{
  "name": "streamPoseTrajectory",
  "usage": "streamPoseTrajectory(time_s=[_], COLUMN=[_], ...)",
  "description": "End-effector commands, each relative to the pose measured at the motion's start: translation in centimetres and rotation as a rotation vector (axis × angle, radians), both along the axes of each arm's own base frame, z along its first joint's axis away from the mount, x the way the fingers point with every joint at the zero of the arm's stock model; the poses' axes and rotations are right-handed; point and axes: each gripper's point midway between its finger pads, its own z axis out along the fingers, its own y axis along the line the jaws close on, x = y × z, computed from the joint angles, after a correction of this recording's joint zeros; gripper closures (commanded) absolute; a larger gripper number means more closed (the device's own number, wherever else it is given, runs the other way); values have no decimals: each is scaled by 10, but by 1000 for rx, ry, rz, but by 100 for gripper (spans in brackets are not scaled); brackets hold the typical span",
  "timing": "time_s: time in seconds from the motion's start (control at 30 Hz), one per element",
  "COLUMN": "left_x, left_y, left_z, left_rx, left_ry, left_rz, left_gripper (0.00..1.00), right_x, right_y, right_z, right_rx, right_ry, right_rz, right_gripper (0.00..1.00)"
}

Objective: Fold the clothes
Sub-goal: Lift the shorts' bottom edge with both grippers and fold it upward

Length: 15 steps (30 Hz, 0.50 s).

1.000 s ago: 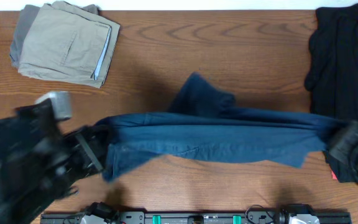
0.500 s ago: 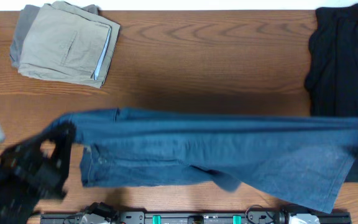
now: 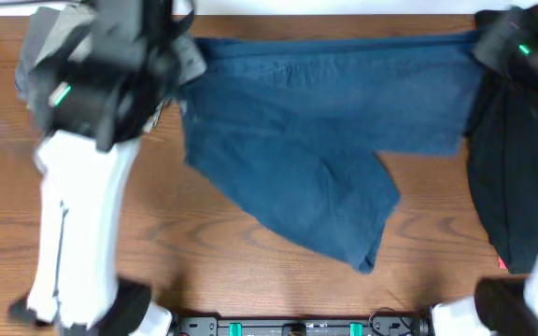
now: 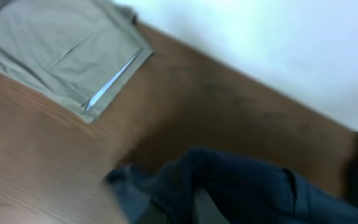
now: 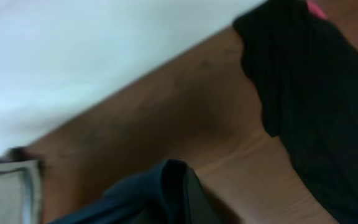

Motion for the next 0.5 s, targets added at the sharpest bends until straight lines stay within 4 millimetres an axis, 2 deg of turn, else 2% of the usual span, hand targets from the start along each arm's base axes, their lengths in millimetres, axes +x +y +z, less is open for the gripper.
streamPoseTrajectory(time_s=[0.0, 0.17, 0.3, 0.4, 0.47], left_x=[37, 91, 121, 130, 130], left_y=[41, 43, 47, 51, 54], left_z=[-33, -106, -151, -171, -174], left_rx=[158, 195, 206, 214, 215], left_ry=[59, 177, 221, 250, 259], left_rz=[150, 175, 191, 201, 207], left_gripper=[94, 94, 94, 94, 94], right_x=[31, 78, 99, 101, 100], right_y=[-33, -23, -8, -4, -3], right_z=[-39, -108, -149, -161, -159], right_rx=[-139, -138, -56, -39, -41], right_ry=[106, 241, 308, 333, 333], right_rz=[-123, -91, -52, -41, -38], right_gripper=[99, 99, 99, 99, 99])
